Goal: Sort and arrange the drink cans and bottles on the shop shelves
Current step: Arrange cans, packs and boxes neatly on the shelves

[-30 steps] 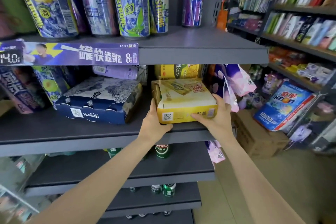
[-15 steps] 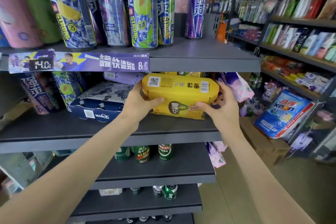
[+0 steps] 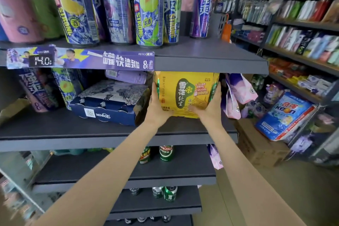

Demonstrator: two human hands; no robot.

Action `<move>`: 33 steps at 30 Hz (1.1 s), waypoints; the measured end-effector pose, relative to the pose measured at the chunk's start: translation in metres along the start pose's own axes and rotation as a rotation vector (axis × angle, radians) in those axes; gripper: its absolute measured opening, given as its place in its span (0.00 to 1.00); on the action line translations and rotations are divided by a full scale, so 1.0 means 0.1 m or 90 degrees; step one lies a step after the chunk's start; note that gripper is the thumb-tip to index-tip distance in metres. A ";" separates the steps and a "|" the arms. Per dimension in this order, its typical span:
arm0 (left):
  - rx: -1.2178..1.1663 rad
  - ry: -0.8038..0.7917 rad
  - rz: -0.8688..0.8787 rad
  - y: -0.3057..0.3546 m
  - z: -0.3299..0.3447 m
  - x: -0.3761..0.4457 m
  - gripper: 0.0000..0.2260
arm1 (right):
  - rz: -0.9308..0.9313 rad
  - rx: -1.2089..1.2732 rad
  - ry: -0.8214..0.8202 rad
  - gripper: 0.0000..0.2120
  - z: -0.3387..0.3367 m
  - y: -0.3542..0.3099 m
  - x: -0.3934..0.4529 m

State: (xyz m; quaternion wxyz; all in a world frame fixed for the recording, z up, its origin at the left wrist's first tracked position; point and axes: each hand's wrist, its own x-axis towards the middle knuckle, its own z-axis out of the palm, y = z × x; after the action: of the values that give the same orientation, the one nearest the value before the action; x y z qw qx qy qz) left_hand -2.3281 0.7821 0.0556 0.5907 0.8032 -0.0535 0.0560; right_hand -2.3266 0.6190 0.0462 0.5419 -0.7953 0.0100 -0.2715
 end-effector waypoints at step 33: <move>0.619 0.108 0.144 -0.77 -1.77 -0.14 0.36 | -0.171 -0.200 -0.224 0.27 1.89 -0.61 0.58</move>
State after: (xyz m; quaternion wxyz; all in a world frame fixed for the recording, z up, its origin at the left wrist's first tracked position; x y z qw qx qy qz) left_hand -2.3351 0.9743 0.0330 0.1411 0.9671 -0.0595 0.2033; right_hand -2.2104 0.7884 0.0729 0.3646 -0.8986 -0.1480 -0.1940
